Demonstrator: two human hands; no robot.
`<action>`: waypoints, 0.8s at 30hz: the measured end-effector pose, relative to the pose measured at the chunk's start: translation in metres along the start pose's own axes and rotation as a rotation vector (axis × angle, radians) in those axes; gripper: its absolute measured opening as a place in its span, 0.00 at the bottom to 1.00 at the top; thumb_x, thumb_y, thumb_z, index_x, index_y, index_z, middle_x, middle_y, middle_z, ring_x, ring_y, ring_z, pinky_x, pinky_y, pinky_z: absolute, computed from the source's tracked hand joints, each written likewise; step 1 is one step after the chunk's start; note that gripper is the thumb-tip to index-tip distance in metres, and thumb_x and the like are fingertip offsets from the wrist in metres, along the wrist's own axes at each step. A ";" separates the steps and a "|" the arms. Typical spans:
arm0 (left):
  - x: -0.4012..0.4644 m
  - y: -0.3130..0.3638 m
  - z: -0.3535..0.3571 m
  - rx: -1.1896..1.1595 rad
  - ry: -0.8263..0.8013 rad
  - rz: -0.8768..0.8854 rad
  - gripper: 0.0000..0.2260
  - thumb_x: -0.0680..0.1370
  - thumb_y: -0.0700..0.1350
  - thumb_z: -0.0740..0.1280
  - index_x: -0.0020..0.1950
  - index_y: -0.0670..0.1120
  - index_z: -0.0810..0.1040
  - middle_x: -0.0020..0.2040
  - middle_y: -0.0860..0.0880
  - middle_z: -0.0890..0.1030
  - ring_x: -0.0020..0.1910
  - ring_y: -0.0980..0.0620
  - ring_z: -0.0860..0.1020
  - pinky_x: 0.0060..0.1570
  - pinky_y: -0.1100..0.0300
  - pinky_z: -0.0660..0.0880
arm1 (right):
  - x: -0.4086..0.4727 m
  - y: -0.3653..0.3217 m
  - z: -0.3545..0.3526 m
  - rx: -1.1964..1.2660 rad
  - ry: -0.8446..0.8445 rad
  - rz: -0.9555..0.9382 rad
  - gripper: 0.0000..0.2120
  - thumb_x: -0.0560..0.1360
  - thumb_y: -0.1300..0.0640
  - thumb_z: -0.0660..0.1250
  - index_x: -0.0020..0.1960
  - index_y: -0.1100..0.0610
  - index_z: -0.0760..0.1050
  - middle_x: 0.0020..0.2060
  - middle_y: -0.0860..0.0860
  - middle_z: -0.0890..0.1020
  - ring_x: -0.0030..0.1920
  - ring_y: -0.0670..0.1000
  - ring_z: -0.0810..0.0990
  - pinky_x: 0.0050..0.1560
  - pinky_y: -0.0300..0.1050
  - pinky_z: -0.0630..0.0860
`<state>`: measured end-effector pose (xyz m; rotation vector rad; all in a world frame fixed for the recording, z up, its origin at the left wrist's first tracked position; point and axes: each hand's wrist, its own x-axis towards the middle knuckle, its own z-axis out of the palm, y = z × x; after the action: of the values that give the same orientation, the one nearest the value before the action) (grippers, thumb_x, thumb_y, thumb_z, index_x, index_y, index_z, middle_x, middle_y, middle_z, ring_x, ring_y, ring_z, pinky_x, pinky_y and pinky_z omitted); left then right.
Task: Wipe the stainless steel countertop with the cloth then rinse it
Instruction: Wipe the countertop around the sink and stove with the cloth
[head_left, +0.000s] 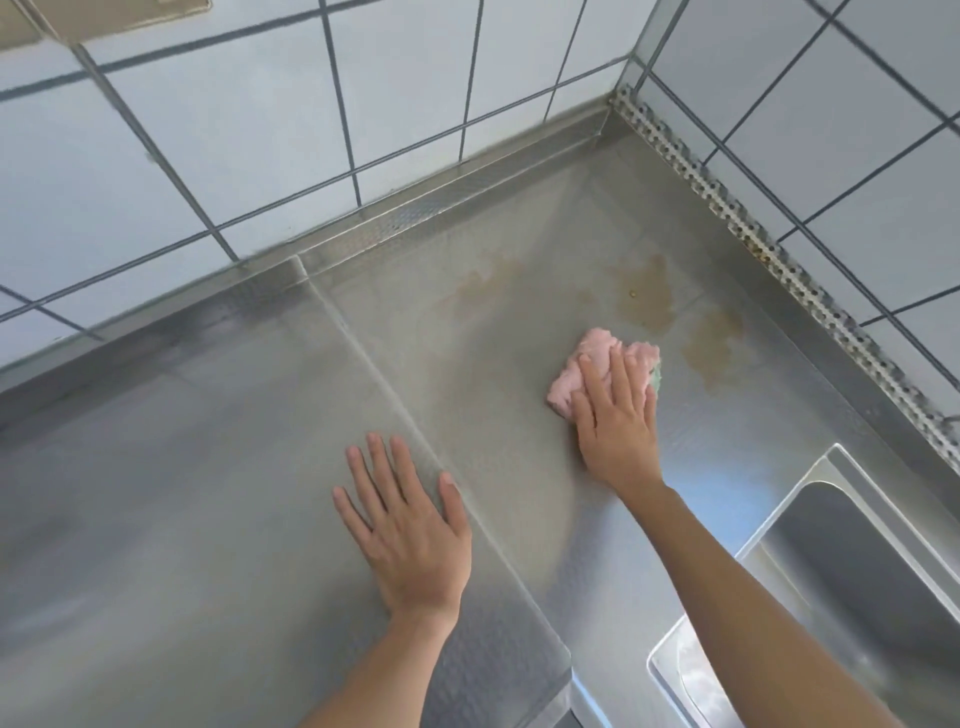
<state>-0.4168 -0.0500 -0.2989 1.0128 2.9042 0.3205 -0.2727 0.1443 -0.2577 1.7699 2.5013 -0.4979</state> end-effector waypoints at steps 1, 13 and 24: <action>0.000 0.000 0.001 -0.002 0.000 -0.005 0.30 0.84 0.58 0.52 0.82 0.43 0.61 0.84 0.44 0.56 0.85 0.44 0.49 0.81 0.38 0.50 | 0.016 -0.015 0.000 0.049 0.023 0.100 0.26 0.86 0.43 0.47 0.83 0.42 0.53 0.85 0.52 0.47 0.84 0.54 0.42 0.82 0.63 0.45; 0.001 -0.002 0.000 -0.002 0.019 0.000 0.29 0.84 0.57 0.53 0.81 0.43 0.64 0.84 0.44 0.59 0.85 0.44 0.52 0.81 0.38 0.51 | 0.004 -0.089 0.038 -0.050 -0.069 -0.580 0.26 0.86 0.43 0.48 0.83 0.42 0.55 0.85 0.50 0.49 0.84 0.51 0.42 0.83 0.58 0.46; 0.073 -0.006 -0.029 -0.211 -0.049 0.005 0.25 0.83 0.50 0.55 0.79 0.41 0.67 0.82 0.42 0.64 0.83 0.42 0.58 0.80 0.37 0.54 | 0.110 -0.073 -0.010 0.075 -0.058 0.007 0.25 0.87 0.45 0.48 0.83 0.42 0.50 0.85 0.53 0.44 0.84 0.55 0.39 0.81 0.63 0.41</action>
<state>-0.4814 -0.0143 -0.2704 0.9796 2.7518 0.5789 -0.3770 0.2253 -0.2537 1.7621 2.4676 -0.6405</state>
